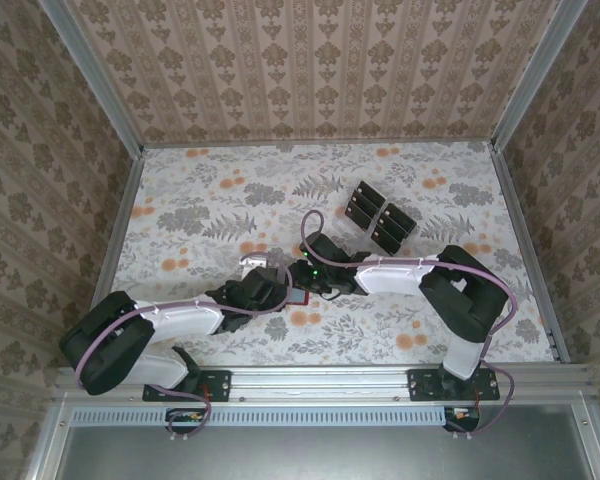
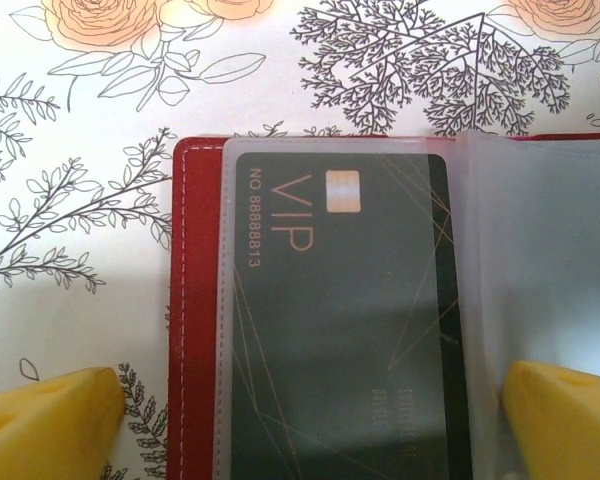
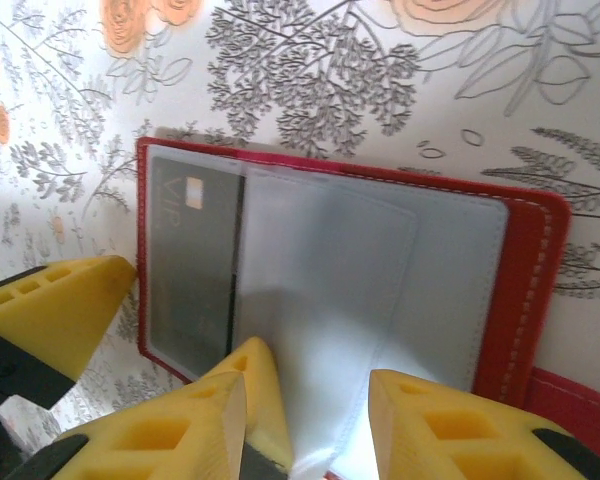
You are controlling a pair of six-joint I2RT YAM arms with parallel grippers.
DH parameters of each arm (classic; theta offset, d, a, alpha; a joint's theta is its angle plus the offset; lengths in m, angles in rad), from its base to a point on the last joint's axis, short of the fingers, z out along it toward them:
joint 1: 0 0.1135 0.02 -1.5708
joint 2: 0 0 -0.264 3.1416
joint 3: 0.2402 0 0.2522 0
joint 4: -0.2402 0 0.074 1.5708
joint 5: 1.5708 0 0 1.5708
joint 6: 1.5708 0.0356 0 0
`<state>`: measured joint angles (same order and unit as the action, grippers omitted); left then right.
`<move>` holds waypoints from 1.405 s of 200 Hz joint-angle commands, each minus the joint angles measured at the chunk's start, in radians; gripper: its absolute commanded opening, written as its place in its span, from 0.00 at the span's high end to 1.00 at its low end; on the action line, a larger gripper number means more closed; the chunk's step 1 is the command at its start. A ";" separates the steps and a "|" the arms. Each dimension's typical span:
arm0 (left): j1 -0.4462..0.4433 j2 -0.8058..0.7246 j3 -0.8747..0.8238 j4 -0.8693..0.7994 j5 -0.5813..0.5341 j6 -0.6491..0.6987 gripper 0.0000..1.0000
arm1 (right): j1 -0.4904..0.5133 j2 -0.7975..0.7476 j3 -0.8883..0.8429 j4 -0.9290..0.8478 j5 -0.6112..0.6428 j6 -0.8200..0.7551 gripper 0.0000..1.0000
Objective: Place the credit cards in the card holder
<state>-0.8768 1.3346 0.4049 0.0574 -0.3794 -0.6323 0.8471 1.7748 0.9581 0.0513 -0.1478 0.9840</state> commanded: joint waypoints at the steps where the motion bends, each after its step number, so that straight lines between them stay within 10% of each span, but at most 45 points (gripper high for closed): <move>1: 0.004 0.018 -0.028 -0.064 -0.026 -0.026 0.00 | 0.029 0.017 -0.013 0.028 -0.001 0.040 0.62; 128: 0.004 -0.003 -0.042 -0.057 -0.033 -0.033 0.00 | 0.070 -0.162 -0.219 0.175 0.160 0.315 0.57; 281: 0.006 -0.032 -0.069 -0.054 -0.052 -0.050 0.00 | 0.112 -0.005 -0.280 0.497 0.170 0.583 0.56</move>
<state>-0.8772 1.3060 0.3706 0.0769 -0.4065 -0.6552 0.9508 1.7435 0.6872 0.4942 0.0010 1.5127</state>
